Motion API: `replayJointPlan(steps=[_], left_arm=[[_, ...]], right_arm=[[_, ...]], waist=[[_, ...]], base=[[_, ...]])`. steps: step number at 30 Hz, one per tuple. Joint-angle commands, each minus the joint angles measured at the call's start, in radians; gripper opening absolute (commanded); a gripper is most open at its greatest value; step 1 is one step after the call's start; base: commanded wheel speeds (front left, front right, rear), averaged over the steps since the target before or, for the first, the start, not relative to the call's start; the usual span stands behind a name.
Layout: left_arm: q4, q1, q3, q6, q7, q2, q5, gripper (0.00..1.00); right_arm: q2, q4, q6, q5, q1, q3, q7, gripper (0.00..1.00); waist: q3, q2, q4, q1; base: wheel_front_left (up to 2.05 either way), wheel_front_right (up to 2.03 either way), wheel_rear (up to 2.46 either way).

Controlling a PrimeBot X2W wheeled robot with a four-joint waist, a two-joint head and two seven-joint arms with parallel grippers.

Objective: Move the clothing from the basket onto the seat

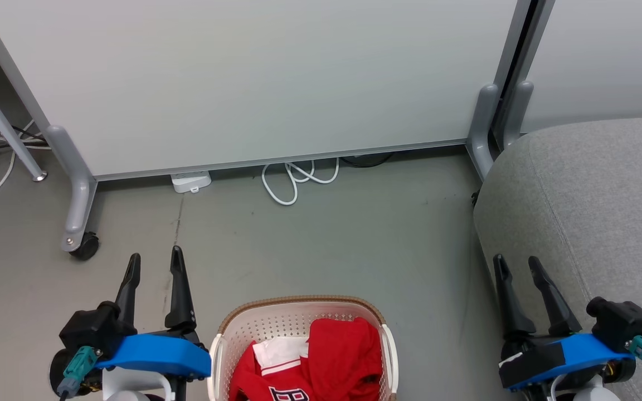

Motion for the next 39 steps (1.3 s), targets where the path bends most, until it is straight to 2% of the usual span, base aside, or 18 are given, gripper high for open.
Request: replayJointPlan(steps=[1, 39], left_arm=[[-0.008, -0.011, -0.003, 0.000, -0.011, 0.005, 0.026, 1.00], [0.054, 0.010, 0.035, -0.076, -0.083, -0.024, 0.277, 1.00]], right_arm=[[-0.006, -0.006, 0.002, -0.027, 0.006, 0.005, -0.010, 1.00], [-0.006, -0.007, 0.002, -0.299, 0.018, 0.038, -0.083, 1.00]], waist=[[0.000, -0.0001, 0.000, 0.0000], [0.007, -0.0001, -0.003, 0.0000]], base=[[0.00, 0.00, 0.00], [0.00, 0.00, 0.00]])
